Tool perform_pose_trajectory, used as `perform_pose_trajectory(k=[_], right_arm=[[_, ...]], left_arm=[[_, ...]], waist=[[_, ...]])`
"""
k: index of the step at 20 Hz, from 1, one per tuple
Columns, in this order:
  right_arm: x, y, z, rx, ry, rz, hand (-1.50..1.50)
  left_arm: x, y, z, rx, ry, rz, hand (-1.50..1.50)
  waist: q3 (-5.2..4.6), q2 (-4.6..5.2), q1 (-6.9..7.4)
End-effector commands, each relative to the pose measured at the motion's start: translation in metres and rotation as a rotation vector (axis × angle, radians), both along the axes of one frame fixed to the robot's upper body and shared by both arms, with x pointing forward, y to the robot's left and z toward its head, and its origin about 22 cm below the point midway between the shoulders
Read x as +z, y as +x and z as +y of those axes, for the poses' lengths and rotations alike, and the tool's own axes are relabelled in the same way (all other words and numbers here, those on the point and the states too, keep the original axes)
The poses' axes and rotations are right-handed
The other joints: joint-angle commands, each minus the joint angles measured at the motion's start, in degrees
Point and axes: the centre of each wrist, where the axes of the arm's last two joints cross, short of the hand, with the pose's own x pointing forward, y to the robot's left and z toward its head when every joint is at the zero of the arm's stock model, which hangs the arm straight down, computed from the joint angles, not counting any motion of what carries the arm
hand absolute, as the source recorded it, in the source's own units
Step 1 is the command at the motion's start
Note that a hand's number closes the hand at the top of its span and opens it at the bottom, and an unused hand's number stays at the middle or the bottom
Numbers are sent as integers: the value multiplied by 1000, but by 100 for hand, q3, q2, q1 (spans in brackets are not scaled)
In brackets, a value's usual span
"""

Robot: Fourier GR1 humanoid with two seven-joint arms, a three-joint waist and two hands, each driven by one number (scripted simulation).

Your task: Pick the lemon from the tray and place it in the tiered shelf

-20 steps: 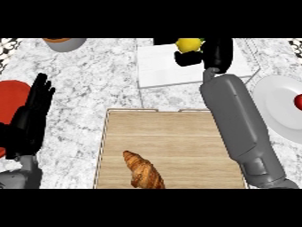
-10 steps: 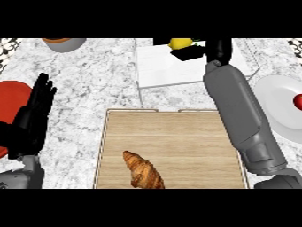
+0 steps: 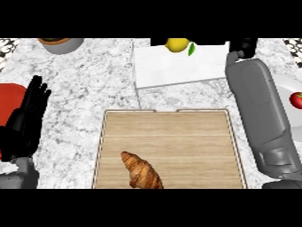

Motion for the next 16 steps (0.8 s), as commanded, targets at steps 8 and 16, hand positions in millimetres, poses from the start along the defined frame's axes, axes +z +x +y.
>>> perform_pose_trajectory(k=[8, 16], right_arm=[[19, -68, -116, -167, 97, 35, -150], [37, -133, -191, -125, 109, 40, -150]], left_arm=[[0, -3, -11, 17, 11, 3, 0], [12, 0, 11, 10, -13, 4, 0]], waist=[[2, -36, -149], [2, 1, -44]])
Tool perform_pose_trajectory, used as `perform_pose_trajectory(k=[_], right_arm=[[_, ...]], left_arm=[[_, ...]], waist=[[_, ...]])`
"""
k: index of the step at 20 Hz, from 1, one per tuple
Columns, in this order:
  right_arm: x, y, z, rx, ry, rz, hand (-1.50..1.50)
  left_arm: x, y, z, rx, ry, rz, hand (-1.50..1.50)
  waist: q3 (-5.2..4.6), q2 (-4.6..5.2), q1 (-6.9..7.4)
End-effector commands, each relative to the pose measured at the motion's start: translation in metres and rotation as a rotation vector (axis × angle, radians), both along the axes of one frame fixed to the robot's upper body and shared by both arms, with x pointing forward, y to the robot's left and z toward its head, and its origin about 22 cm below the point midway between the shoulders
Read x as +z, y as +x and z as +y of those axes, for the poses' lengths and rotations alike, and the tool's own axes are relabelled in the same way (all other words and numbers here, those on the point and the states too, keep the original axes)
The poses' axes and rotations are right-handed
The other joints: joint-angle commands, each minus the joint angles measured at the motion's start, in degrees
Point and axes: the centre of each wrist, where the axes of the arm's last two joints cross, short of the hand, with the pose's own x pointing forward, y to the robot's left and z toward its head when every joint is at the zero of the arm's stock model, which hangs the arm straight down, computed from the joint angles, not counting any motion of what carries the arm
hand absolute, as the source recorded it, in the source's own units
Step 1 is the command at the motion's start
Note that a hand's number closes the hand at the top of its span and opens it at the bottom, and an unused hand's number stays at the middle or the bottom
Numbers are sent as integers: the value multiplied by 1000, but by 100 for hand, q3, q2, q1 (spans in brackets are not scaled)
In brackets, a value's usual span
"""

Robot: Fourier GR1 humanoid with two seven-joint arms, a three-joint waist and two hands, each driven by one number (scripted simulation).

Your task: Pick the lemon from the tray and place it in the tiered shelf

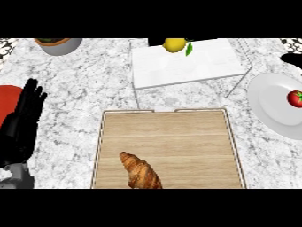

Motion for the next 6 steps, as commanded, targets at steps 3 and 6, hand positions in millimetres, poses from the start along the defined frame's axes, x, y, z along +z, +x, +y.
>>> perform_pose_trajectory(k=[3, 6], right_arm=[[14, -48, -35, 53, -3, 2, -150], [-19, -49, -54, 35, 18, -16, -150]], left_arm=[[-5, 8, 4, -17, -9, 12, 0], [-2, 7, -11, -16, -2, 2, 0]], waist=[[-1, 19, 44], [1, 28, 76]])
